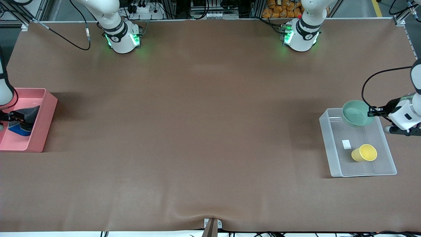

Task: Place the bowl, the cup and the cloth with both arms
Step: 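Release the cloth while the left gripper carries the bowl into the bin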

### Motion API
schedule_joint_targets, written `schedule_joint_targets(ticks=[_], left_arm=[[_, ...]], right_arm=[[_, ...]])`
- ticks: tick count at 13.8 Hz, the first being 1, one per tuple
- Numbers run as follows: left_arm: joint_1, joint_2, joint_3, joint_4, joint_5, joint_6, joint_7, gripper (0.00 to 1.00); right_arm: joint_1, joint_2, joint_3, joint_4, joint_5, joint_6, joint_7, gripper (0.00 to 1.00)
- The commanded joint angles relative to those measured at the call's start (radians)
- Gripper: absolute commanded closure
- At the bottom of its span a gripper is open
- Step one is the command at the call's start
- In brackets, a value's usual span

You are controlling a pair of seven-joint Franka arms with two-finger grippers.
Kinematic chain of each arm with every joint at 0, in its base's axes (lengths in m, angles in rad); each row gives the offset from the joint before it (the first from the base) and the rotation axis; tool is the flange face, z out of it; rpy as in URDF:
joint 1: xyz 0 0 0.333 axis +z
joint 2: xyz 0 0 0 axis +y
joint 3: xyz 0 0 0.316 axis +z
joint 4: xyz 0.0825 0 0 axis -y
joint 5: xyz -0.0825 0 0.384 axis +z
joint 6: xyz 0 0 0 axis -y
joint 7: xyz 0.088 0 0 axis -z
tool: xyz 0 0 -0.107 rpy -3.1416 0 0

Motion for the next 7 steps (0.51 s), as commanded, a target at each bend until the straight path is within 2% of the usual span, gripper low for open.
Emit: schedule_joint_targets(ticks=[1, 4, 7], left_arm=[[0.029, 0.115, -0.008, 0.085, 0.02, 0.029, 0.005, 1.0], [0.065, 0.175, -0.006, 0.087, 0.02, 0.084, -0.004, 1.0], [0.058, 0.207, -0.001, 0.087, 0.024, 0.114, -0.045, 1.0]], right_arm=[[0.008, -0.125, 0.037, -0.024, -0.003, -0.149, 0.033, 0.0], [0.054, -0.208, 0.053, -0.024, -0.003, -0.278, 0.108, 0.0], [0.135, -0.289, 0.054, -0.026, 0.01, -0.387, 0.177, 0.0]])
